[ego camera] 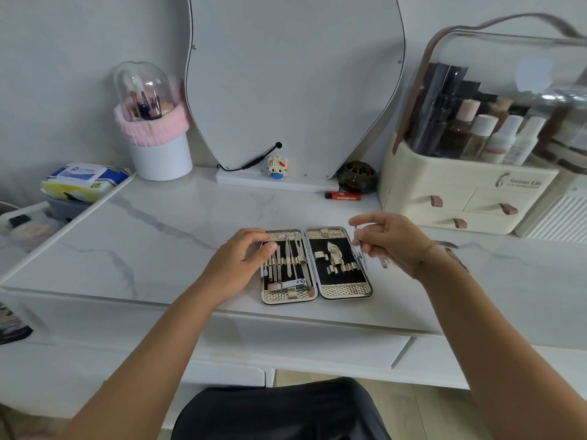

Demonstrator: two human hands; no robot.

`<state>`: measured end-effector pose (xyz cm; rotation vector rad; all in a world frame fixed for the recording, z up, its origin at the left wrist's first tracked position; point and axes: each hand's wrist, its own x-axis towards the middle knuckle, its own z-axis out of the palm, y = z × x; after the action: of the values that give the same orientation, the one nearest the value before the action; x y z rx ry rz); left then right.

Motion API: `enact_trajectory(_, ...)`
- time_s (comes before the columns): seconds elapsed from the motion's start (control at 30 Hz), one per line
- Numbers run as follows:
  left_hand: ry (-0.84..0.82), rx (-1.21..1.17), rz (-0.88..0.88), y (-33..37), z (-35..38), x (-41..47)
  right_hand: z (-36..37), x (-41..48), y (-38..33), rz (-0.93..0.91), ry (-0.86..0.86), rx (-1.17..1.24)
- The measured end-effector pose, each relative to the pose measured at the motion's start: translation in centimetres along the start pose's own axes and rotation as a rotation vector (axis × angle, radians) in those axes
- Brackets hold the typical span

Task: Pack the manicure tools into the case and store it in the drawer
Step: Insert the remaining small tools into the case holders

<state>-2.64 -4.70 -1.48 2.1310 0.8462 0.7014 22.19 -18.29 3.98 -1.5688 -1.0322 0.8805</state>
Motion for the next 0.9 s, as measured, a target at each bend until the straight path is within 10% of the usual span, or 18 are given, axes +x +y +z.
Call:
enact_trajectory(0.43, 0.012, -0.011, -0.002, 0.1, 0.0, -0.1, 1.1, 3.6, 1.3, 0.013, 0.303, -0.192)
enact_trajectory(0.9, -0.005, 0.184, 0.022, -0.2, 0.4, 0.4, 0.8, 2.4, 1.5, -0.013, 0.074, -0.577)
